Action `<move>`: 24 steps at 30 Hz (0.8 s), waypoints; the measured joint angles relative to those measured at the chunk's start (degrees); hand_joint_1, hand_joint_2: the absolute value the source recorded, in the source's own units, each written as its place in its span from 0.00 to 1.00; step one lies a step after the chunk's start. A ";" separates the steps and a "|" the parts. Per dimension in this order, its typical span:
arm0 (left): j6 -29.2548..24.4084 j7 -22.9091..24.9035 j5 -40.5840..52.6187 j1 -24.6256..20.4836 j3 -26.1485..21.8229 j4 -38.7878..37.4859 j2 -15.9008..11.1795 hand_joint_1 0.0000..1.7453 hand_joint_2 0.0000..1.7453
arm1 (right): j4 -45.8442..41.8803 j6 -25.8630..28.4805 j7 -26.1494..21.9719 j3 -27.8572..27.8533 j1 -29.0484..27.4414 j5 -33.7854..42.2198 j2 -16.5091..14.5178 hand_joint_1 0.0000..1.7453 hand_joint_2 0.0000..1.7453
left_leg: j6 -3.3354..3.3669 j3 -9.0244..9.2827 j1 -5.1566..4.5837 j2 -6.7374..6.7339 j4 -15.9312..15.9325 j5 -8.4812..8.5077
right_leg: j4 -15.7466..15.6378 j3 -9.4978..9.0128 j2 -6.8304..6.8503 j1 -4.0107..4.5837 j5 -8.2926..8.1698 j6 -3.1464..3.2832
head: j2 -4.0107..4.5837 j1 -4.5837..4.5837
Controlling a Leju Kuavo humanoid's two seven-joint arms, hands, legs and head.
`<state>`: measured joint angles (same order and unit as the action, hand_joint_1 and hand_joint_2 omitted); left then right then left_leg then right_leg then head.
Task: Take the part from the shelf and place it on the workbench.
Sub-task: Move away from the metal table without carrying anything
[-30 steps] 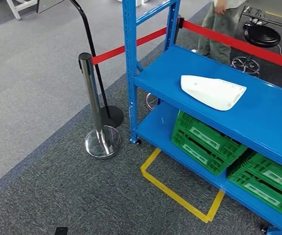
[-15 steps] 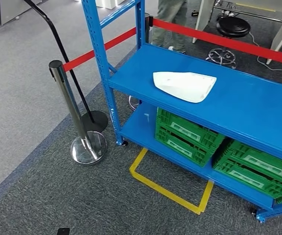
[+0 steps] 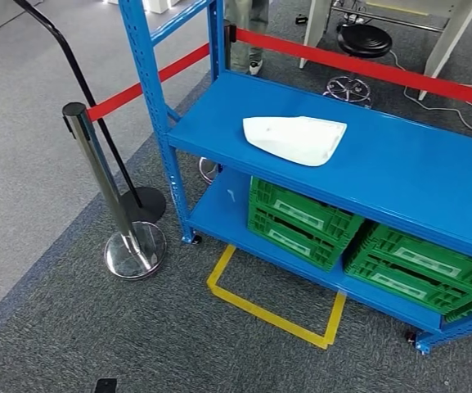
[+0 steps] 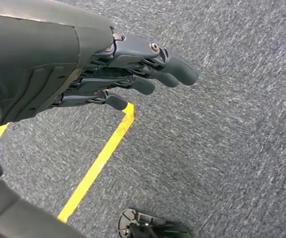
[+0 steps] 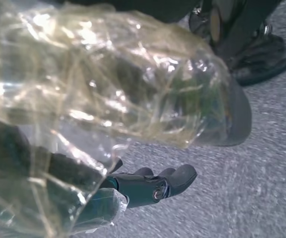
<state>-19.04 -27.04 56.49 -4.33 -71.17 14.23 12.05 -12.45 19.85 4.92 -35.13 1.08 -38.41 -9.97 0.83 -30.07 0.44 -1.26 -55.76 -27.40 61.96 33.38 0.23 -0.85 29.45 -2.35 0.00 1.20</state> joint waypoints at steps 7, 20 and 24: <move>-0.13 0.04 0.22 -0.20 0.00 -0.01 -0.05 0.00 0.00 | 0.04 -0.88 1.09 -0.10 0.14 -0.20 0.01 0.00 0.00 | -1.88 -0.98 0.09 0.15 -2.65 -1.95 | -5.28 -3.06 0.10 0.11 -1.08 2.08 | 0.00 0.31; -0.14 0.17 0.34 -0.15 0.00 0.00 -0.20 0.00 0.00 | 0.06 -2.64 1.37 -0.44 0.53 -0.59 -0.08 0.00 0.00 | -0.57 -1.42 0.10 2.59 -0.98 0.39 | -5.05 -2.44 -2.11 0.52 -0.99 1.34 | 0.00 0.58; -0.15 0.15 0.34 -0.18 0.00 0.01 -0.21 0.00 0.00 | 0.06 -2.66 1.32 -0.54 0.54 -0.58 -0.07 0.00 0.00 | 0.29 -1.19 0.30 1.16 -0.28 0.71 | 3.35 1.82 -1.08 0.42 3.98 0.22 | 0.00 0.23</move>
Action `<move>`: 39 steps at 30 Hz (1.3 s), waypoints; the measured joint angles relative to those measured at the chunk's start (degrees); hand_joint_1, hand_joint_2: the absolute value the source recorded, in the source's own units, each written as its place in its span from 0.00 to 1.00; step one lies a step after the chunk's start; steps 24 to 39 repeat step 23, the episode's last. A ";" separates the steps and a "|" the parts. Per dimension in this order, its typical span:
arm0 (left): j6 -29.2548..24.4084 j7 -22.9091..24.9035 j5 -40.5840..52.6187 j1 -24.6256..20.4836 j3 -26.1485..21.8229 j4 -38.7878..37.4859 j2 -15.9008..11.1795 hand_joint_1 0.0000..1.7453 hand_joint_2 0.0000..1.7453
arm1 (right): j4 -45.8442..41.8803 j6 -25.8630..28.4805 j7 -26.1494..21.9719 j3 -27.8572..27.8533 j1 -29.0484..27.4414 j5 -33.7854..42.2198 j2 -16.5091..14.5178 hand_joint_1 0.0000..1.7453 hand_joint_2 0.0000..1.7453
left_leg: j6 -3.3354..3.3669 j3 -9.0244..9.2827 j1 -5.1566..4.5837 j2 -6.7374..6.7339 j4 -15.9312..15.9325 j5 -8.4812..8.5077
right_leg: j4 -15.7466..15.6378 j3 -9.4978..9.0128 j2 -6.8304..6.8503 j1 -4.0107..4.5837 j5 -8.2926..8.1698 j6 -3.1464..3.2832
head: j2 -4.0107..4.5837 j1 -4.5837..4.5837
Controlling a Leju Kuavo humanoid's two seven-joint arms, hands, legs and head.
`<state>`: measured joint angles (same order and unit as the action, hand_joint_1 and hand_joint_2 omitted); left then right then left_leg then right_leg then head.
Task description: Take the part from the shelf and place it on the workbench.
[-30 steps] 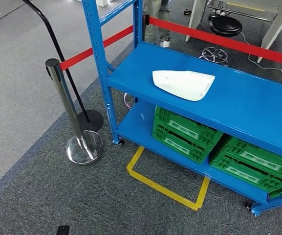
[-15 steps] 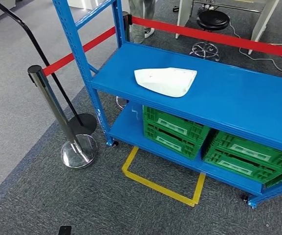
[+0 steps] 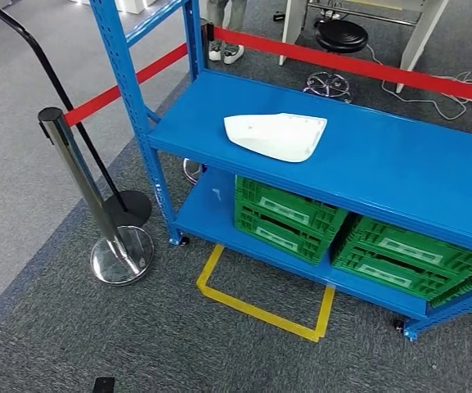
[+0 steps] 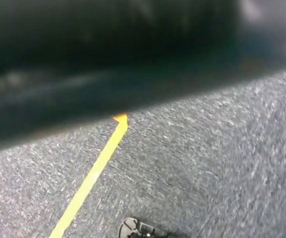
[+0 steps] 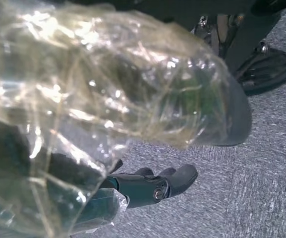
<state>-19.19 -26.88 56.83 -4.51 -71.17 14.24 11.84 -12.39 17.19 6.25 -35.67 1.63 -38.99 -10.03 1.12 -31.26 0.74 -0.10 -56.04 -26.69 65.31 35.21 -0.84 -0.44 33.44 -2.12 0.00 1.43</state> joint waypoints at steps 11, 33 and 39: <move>-0.17 0.01 0.13 -0.05 0.00 -0.01 0.15 0.00 0.00 | 0.00 0.39 0.00 -0.49 0.12 -0.50 0.00 0.00 0.00 | -1.46 0.86 -0.75 -4.86 -0.42 -0.97 | -8.41 -4.20 3.40 0.36 -5.10 1.46 | 0.00 0.05; -0.27 0.15 0.64 0.08 0.00 -0.01 0.09 0.00 0.00 | 0.00 1.36 3.34 -1.06 0.23 -1.78 -0.09 0.00 0.00 | -1.87 -0.70 -0.32 -0.13 -3.51 -0.86 | -8.46 -4.44 0.02 0.39 -5.44 2.65 | 0.00 0.48; -0.27 0.15 0.64 0.08 0.00 -0.01 0.09 0.00 0.00 | 0.00 1.36 3.34 -1.06 0.23 -1.78 -0.09 0.00 0.00 | -1.87 -0.70 -0.32 -0.13 -3.51 -0.86 | -8.46 -4.44 0.02 0.39 -5.44 2.65 | 0.00 0.48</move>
